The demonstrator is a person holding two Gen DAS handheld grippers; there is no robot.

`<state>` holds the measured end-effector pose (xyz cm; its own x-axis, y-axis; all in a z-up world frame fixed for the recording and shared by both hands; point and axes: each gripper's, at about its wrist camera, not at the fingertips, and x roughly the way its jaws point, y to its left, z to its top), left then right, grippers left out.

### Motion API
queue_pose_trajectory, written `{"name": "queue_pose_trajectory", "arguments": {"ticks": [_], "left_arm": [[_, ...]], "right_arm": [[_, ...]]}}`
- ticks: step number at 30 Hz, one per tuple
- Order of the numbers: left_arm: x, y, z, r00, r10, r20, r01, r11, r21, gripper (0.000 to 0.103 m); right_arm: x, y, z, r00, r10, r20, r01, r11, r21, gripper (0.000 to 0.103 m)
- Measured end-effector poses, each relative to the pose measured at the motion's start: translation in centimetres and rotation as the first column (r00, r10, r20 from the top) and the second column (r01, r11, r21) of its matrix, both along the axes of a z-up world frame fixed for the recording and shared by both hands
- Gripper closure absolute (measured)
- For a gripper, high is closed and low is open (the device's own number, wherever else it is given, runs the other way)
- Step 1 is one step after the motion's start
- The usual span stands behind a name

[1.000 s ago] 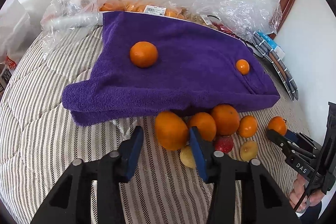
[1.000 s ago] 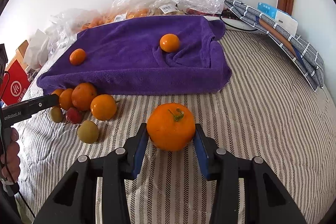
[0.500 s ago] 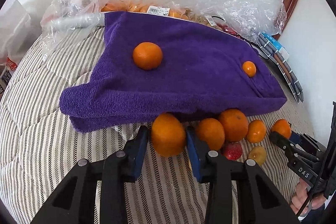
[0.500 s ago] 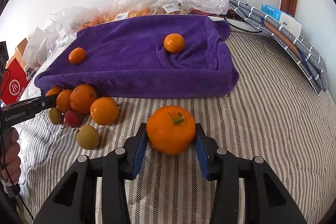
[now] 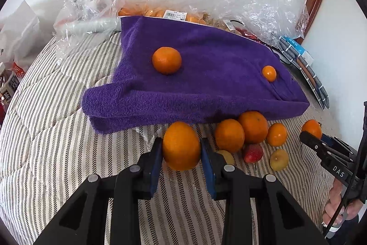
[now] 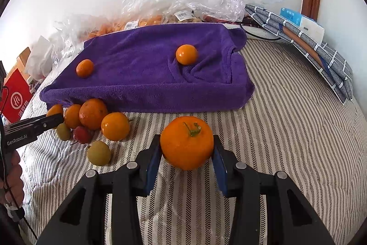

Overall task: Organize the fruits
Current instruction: 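Lower both oranges onto the purple towel and open both tools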

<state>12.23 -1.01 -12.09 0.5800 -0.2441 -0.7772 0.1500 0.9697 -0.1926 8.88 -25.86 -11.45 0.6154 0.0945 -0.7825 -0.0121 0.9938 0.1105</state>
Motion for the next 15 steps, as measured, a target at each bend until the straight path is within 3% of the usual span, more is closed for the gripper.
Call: {"name": "queue_pose_trajectory", "arguments": {"ticks": [15], "left_arm": [[-2.2, 1.2, 4.6, 0.997, 0.024, 0.072, -0.025, 1.0, 0.002, 0.072]], "right_arm": [[-0.4, 0.1, 3.5, 0.998, -0.018, 0.053, 0.019, 1.0, -0.015, 0.061]]}}
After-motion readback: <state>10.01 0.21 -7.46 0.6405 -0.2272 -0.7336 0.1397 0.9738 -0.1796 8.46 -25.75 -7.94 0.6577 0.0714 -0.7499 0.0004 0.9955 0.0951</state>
